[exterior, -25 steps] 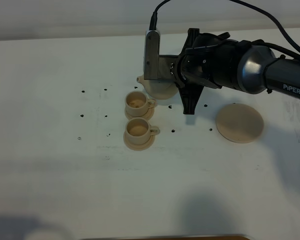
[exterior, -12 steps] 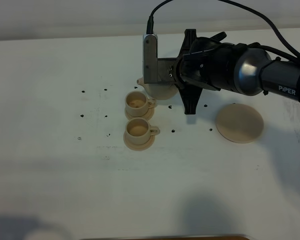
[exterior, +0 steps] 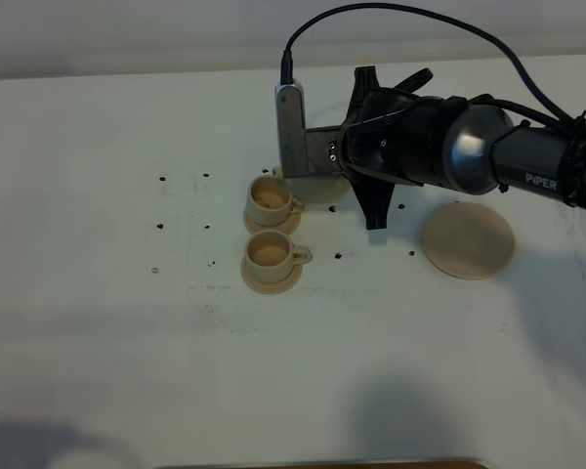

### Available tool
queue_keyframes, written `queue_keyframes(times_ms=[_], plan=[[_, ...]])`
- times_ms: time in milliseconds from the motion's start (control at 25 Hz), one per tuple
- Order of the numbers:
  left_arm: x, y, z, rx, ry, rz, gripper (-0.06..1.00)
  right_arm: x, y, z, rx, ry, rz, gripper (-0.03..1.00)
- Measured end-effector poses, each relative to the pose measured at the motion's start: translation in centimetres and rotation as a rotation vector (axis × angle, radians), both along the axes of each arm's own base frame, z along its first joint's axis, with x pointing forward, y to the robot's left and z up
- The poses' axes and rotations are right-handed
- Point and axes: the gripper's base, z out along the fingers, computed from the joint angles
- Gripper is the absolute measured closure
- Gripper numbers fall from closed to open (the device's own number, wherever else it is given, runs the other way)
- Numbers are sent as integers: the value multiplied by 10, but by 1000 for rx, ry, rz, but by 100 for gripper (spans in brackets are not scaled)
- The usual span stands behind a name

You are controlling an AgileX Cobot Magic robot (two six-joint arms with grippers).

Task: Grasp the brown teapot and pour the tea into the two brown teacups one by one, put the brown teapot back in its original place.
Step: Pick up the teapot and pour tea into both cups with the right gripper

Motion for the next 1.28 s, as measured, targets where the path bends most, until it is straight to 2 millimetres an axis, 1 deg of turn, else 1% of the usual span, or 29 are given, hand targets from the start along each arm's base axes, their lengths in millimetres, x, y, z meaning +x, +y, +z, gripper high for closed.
queue_keyframes(times_ms=[480, 800, 1280], plan=[[0, 0, 0, 0, 0, 0, 47, -2, 6, -1, -39, -20, 42, 88], [0, 0, 0, 0, 0, 0, 47, 1, 8, 7, -50, -40, 33, 88], [0, 0, 0, 0, 0, 0, 47, 3, 8, 10, -71, -65, 57, 88]])
